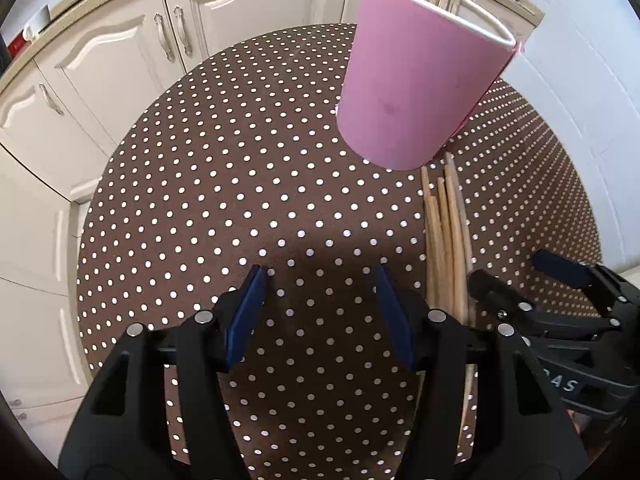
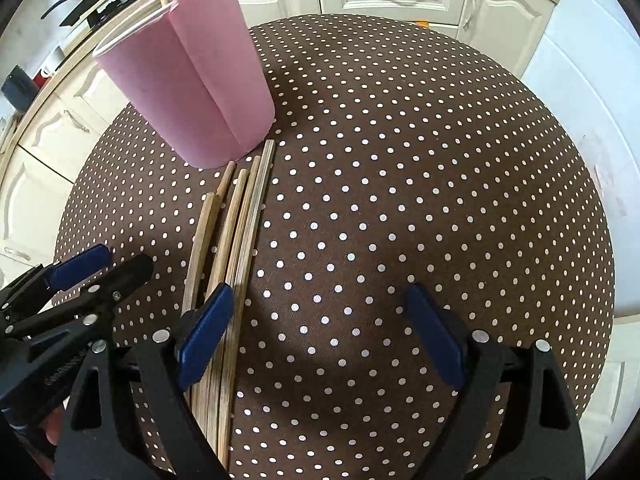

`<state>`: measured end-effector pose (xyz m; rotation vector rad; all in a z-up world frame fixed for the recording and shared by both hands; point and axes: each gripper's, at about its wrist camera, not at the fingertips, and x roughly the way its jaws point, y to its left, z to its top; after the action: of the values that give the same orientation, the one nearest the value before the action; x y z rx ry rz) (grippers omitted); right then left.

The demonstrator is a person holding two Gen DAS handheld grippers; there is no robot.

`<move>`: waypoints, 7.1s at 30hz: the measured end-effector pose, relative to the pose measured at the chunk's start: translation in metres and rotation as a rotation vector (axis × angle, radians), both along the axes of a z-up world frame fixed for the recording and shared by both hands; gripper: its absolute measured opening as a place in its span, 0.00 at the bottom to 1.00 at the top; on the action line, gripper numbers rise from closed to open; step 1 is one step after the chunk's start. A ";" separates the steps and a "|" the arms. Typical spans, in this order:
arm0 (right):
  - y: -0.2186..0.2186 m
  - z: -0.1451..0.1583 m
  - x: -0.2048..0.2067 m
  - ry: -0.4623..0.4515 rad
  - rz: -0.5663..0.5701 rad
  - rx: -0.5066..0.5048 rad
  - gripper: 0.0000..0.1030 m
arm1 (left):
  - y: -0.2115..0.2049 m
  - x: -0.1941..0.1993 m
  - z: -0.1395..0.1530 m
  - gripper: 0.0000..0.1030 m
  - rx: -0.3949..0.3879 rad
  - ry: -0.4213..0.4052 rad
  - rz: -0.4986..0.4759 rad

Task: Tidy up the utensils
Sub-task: 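Lower both open tools toward the remaining chopsticks beside the cup, then close the right tool on a chopstick while the left tool grasps another, then lift both held chopsticks upright above the table, then lower both chopsticks into the pink cup and open both tools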

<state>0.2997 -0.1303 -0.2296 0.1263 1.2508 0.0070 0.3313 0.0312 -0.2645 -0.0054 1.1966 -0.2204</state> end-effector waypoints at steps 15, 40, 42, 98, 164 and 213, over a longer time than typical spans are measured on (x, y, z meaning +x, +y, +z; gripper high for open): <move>-0.022 0.009 0.000 0.044 -0.127 0.107 0.51 | -0.018 -0.016 0.014 0.55 -0.042 0.026 -0.080; 0.015 0.000 0.003 0.043 0.038 -0.078 0.21 | -0.040 -0.033 -0.002 0.56 0.000 0.100 -0.118; 0.008 0.000 0.003 0.046 0.030 -0.061 0.16 | -0.039 -0.029 -0.002 0.56 -0.020 0.111 -0.107; -0.075 0.061 0.000 -0.026 -0.121 0.185 0.05 | -0.051 -0.008 0.049 0.06 0.109 0.070 0.093; -0.065 0.315 0.035 -0.889 0.020 0.279 0.05 | -0.041 0.016 0.302 0.06 -0.012 -0.557 0.192; -0.050 0.126 0.103 -0.723 -0.032 0.320 0.05 | -0.025 0.070 0.161 0.06 -0.149 -0.411 0.076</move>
<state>0.4024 -0.1802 -0.1032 0.3849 0.5170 0.2089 0.4011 0.0059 -0.1032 -0.1295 0.7674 -0.2305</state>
